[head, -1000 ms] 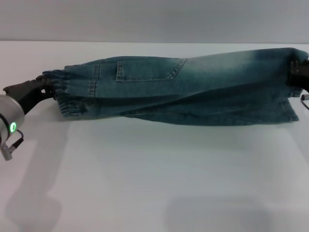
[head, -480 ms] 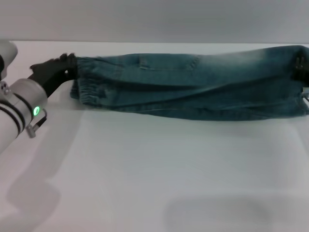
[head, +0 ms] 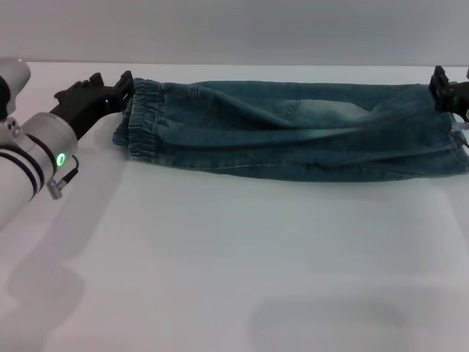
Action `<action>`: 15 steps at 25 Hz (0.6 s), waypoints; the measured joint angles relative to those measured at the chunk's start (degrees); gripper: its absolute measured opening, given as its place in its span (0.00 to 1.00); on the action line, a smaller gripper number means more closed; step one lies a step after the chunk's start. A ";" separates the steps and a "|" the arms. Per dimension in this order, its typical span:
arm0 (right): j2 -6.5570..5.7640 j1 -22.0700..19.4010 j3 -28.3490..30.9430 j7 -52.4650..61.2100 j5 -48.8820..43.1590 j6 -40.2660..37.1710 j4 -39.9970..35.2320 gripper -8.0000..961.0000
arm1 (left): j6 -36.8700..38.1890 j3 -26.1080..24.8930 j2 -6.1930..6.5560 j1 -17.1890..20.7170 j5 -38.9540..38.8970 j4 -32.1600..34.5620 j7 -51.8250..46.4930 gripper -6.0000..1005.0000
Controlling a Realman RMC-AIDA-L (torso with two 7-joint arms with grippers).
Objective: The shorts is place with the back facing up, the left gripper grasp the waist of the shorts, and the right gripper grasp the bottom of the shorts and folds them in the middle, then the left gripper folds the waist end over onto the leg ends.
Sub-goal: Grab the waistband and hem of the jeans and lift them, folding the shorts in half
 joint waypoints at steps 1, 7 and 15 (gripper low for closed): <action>0.00 -0.05 -0.24 0.00 -0.30 -0.46 0.00 0.28 | 0.00 0.00 0.02 0.13 0.00 -0.05 0.00 0.37; 0.20 -0.76 -7.11 0.42 -1.26 -7.02 -0.62 0.48 | 1.82 0.35 0.28 2.18 0.00 -1.17 -0.06 0.54; 0.48 -1.13 -16.40 0.76 -2.18 -11.69 -1.56 0.53 | 19.59 6.02 0.73 4.54 -0.13 -9.20 0.28 0.85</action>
